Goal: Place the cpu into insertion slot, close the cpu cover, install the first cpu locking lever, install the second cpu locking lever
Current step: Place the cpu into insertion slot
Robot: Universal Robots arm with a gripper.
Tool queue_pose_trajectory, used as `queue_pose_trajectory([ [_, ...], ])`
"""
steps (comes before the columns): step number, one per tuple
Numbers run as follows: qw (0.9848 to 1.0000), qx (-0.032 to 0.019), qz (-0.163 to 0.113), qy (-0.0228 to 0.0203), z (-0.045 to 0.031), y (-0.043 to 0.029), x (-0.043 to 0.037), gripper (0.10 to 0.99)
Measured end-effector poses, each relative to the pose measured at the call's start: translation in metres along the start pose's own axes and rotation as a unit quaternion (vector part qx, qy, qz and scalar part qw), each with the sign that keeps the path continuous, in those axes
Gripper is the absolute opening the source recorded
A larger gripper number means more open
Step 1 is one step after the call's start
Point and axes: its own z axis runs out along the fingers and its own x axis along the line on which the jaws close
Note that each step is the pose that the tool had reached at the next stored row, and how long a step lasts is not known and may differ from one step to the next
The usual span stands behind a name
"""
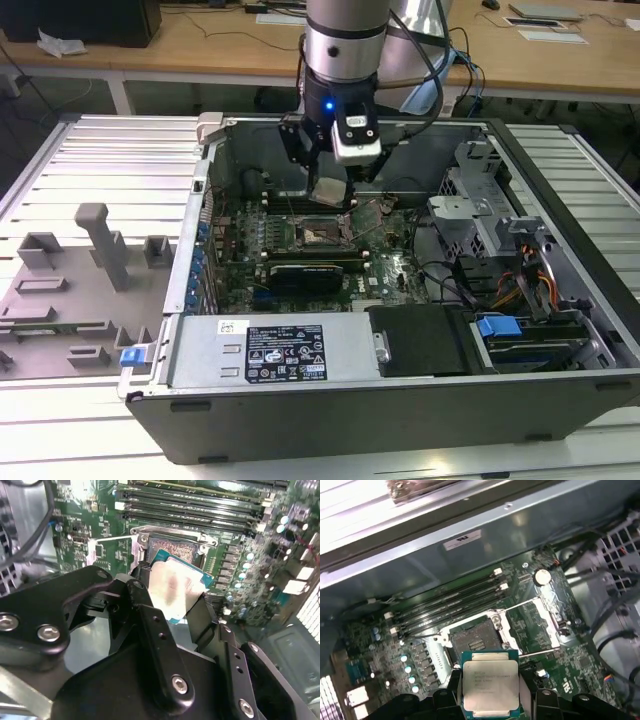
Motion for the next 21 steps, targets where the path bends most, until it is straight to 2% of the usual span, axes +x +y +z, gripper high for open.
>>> queue_pose_trajectory([
  [3,0.9995,-0.0002,0.030,-0.0025,0.0004,0.0000,0.0000,0.541],
  [5,0.9978,-0.0005,0.065,-0.0055,0.0008,-0.0001,0.0000,0.541],
  [6,0.9964,-0.0005,0.085,-0.0071,0.0010,-0.0001,0.0000,0.541],
  [8,0.9945,-0.0007,0.105,-0.0088,0.0013,-0.0001,0.0000,0.541],
  [11,0.9906,-0.0008,0.136,-0.0114,0.0017,-0.0001,0.0000,0.541],
  [16,0.9819,-0.0011,0.189,-0.0158,0.0027,-0.0002,0.0000,0.541],
  [21,0.9712,-0.0014,0.237,-0.0199,0.0038,-0.0003,0.0000,0.541],
])
